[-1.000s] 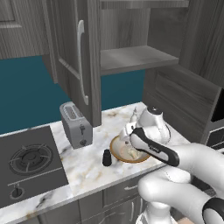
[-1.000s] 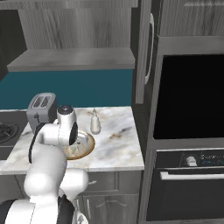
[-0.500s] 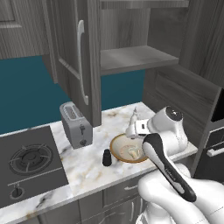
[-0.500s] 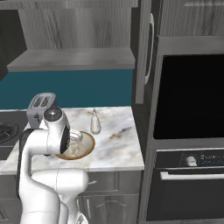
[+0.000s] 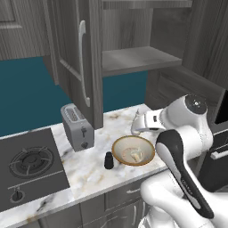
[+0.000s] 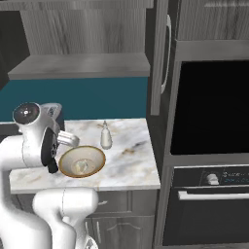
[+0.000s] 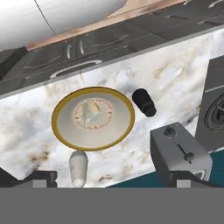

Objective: Retrieve the bottle and the shaker from the cabinet and place them next to the mixing bowl on the counter. Then add garlic from the fridge to the mixing bowl.

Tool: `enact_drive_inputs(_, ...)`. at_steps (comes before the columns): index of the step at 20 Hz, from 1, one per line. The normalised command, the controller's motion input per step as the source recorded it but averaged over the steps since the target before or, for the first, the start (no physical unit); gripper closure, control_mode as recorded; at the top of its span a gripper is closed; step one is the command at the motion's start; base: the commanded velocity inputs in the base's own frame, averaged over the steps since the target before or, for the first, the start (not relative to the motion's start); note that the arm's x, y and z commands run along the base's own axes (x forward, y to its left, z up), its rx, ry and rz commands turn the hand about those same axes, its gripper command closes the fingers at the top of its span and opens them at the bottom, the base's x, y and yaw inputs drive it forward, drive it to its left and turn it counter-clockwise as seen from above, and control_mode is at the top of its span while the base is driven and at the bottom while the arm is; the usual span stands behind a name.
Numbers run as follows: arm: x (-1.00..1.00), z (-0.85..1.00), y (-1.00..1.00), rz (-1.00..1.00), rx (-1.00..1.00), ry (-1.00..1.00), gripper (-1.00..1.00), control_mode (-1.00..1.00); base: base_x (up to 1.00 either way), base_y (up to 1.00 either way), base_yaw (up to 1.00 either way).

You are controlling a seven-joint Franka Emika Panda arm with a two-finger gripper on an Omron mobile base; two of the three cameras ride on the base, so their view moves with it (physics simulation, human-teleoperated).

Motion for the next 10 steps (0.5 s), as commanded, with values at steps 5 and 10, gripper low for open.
enact_drive_inputs(5, -0.85, 0.23, 0.00, 0.00, 0.00, -0.17, -1.00, -1.00, 0.00, 0.00, 0.00)
enact_drive_inputs(10, -0.76, -0.01, -0.05, -0.05, 0.00, -0.08, -1.00, -1.00, 0.00, 0.00, 0.00)
